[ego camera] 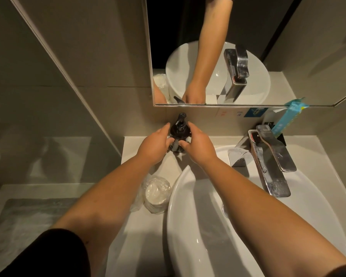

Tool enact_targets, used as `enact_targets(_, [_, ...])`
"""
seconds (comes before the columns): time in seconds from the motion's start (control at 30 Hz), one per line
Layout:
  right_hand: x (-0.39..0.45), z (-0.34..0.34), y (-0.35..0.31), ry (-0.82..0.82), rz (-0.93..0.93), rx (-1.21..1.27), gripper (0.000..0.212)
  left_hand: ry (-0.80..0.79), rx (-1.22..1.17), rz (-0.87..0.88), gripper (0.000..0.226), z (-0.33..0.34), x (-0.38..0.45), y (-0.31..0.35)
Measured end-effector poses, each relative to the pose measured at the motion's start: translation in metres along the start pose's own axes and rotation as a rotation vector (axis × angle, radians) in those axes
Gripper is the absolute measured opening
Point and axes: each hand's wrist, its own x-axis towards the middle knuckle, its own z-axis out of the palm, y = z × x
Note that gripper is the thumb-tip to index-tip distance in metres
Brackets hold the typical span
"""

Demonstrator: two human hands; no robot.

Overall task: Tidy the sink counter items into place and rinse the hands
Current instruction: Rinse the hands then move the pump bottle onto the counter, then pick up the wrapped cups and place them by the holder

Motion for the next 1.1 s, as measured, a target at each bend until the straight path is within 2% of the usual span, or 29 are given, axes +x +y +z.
enact_targets(0.13, [-0.003, -0.005, -0.005, -0.045, 0.046, -0.034, 0.076, 0.012, 0.036, 0.016, 0.055, -0.010, -0.007, 0.002])
enact_targets(0.4, [-0.032, -0.025, -0.026, -0.056, 0.061, -0.136, 0.077, -0.004, 0.109, 0.002, 0.054, -0.045, -0.040, 0.004])
enact_targets(0.57, [-0.066, -0.038, -0.045, -0.039, 0.017, -0.183, 0.070, 0.007, 0.141, -0.012, 0.053, -0.061, -0.069, 0.007])
enact_targets(0.8, [-0.104, -0.045, -0.054, -0.103, -0.070, -0.249, 0.064, 0.027, 0.152, -0.026, 0.051, -0.060, -0.110, 0.023])
enact_targets(0.93, [-0.113, -0.044, -0.055, -0.165, -0.155, -0.253, 0.057, 0.059, 0.136, -0.089, 0.051, -0.054, -0.138, 0.029])
enact_targets(1.1, [-0.121, -0.038, -0.048, -0.303, -0.263, -0.283, 0.067, 0.116, 0.121, -0.212, 0.050, -0.031, -0.183, 0.041])
